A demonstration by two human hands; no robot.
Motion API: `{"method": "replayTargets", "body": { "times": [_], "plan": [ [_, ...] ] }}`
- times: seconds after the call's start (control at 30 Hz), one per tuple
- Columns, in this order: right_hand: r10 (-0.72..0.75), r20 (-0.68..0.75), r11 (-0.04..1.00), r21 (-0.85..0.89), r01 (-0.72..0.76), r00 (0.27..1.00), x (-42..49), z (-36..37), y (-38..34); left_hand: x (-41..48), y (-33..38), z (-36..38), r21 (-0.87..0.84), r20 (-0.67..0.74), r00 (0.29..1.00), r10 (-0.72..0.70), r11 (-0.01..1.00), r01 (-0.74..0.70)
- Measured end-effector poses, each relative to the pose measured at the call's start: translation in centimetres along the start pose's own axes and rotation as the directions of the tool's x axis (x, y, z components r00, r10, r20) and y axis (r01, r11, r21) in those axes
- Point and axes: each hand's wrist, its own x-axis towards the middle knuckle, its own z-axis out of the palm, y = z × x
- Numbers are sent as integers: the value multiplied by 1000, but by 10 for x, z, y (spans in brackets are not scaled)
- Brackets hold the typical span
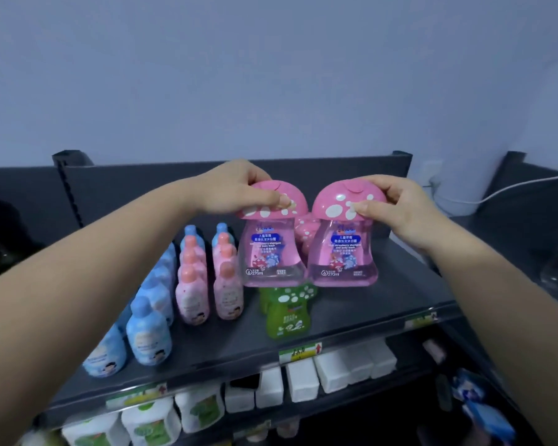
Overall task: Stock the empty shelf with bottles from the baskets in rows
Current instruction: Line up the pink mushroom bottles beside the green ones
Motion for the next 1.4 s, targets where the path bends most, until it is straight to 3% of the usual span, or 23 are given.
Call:
{"method": "replayTargets", "body": {
  "times": [0.27,0.5,0.67,0.9,1.23,1.4],
  "plan": [
    [-3,-24,999,-34,2,1000,45,-32,17,79,-3,-2,33,-1,998,63,997,-63],
    [111,-77,994,3,-112,991,58,-60,69,132,-17,15,38,13,997,75,996,-76],
    [188,-3,982,-34,-188,982,62,-73,121,154,-20,23,12,-86,996,24,1000,-23],
    [303,270,953,-90,-289,914,63,-46,207,163,-18,45,-18,-149,987,-69,998,67],
    [174,435,984,-37,-176,883,64,-30,253,150,-8,72,-26,-212,957,-198,980,197],
    [16,497,959,-252,127,868,71,-36,252,145,-3,77,4,-243,941,-237,969,246]
  ]
}}
